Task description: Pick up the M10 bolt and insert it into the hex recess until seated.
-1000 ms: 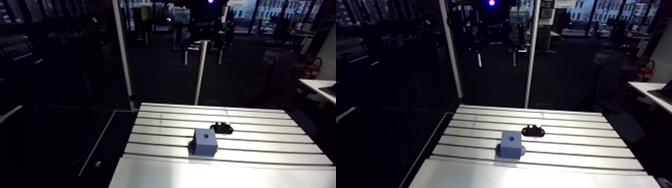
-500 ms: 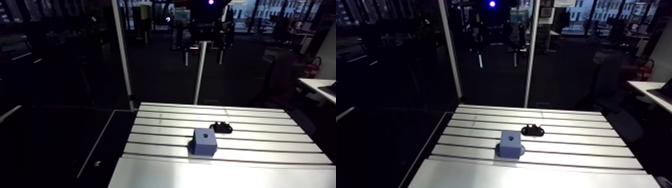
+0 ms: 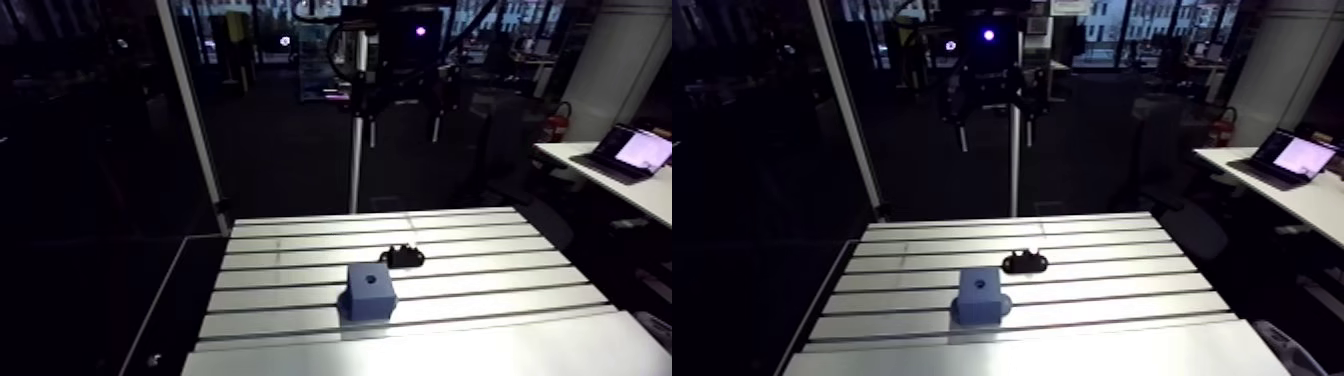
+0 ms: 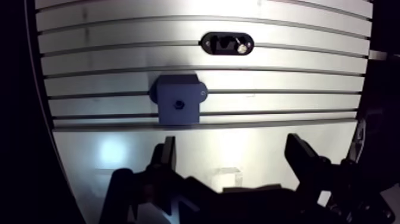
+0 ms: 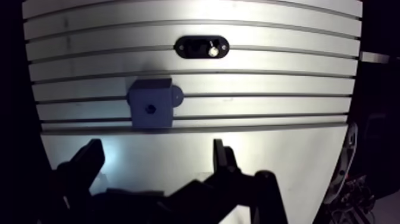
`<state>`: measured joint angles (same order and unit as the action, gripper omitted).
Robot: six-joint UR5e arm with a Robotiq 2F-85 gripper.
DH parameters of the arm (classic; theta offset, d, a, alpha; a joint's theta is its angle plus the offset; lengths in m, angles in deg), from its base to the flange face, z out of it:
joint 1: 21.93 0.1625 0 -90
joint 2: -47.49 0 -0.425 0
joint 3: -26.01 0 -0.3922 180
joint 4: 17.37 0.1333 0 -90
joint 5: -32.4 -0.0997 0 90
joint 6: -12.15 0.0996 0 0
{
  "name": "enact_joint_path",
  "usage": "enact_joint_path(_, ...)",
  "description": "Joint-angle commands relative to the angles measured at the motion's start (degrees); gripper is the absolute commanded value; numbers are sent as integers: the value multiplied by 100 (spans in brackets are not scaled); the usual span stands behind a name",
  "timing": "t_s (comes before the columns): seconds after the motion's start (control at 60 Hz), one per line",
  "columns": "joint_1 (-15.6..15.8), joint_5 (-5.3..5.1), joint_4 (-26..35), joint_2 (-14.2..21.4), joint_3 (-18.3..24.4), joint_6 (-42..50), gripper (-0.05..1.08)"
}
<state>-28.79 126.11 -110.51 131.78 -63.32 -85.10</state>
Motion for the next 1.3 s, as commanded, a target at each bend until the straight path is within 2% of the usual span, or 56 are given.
enact_joint_path(0.017,-277,-15,-741,-4,-396,-141,1)
enact_joint_path(0.267,-439,-24,-1602,-57,-936,-408,1)
enact_joint_path(0.3,-521,-72,-1842,-82,-1055,-438,1)
enact_joint_path(0.45,-643,-194,-2042,-116,-1235,-457,1)
enact_joint_path(0.517,-792,-291,-2164,-227,-1325,-466,1)
enact_joint_path(0.667,-825,-382,-2230,-394,-1387,-589,1)
enact_joint_path(0.717,-850,-465,-2295,-472,-1431,-663,1)
enact_joint_path(0.733,-850,-465,-2295,-472,-1431,-663,1)
enact_joint_path(0.767,-928,-509,-2476,-622,-1474,-668,1)
enact_joint_path(1.0,-888,-455,-2733,-802,-1513,-633,2)
enact_joint_path(1.033,-888,-455,-2748,-827,-1521,-625,6)
enact_joint_path(1.067,-888,-471,-2758,-879,-1522,-624,14)
enact_joint_path(1.3,-888,-473,-2792,-995,-1591,-666,30)
